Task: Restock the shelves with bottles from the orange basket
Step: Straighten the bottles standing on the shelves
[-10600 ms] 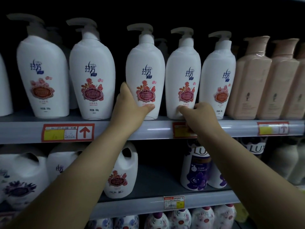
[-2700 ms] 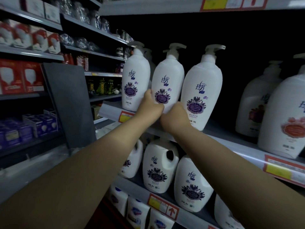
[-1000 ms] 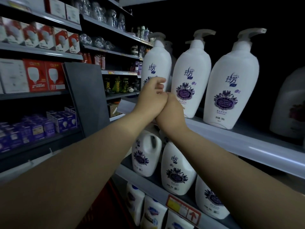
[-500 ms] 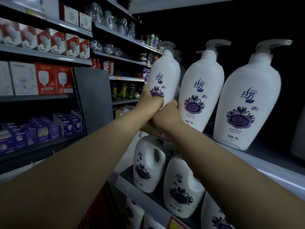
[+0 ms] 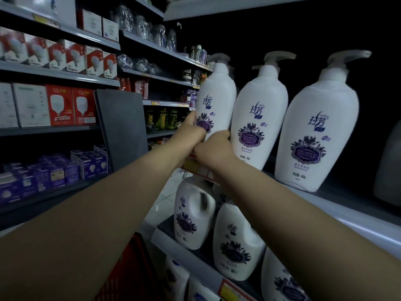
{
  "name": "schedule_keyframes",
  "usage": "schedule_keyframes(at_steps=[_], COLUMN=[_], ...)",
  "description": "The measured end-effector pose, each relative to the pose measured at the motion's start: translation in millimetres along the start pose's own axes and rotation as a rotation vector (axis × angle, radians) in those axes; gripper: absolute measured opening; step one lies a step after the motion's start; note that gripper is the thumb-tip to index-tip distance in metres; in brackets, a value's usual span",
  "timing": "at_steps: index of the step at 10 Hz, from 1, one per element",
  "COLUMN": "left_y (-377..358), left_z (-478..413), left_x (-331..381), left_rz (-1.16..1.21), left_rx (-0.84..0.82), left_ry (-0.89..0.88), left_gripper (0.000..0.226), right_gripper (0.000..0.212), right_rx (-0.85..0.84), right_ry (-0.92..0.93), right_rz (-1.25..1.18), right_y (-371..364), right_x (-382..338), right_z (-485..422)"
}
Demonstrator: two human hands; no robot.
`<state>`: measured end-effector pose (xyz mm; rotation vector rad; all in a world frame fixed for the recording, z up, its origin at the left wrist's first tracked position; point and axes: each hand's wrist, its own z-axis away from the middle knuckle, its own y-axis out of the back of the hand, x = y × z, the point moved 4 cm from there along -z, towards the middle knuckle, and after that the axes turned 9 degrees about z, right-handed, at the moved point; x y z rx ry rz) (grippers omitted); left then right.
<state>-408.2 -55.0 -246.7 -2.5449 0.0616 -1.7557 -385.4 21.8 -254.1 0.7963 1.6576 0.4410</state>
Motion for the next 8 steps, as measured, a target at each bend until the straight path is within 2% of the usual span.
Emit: schedule_keyframes(at_steps=[3, 5, 7, 8], left_y=[-1.1, -3.7, -0.7, 3.2], left_z=[-2.0, 9.4, 26.1, 35.1], left_x=[-2.3, 1.2, 9.1, 19.2], left_rz=[-0.014, 0.025, 0.048, 0.181], left_rx=[-0.008, -0.035, -0.071, -0.031], left_ry=[0.003, 0.028, -0.002, -0.060], left_gripper=[0.063, 0.063, 0.063, 0.037], right_gripper=[0.053, 0.038, 0.036, 0.035], right_rx=[0.010, 0.004, 0.124, 0.176], right_ry=[0.067, 0.106, 0.156, 0.201], right_rz=[0.071, -0.100, -0.247, -0.378], right_y=[7.0, 18.5, 38.2, 47.2], right_x=[-1.6, 2.7, 2.7, -2.7], right_z=[11.6, 21.5, 37.7, 42.2])
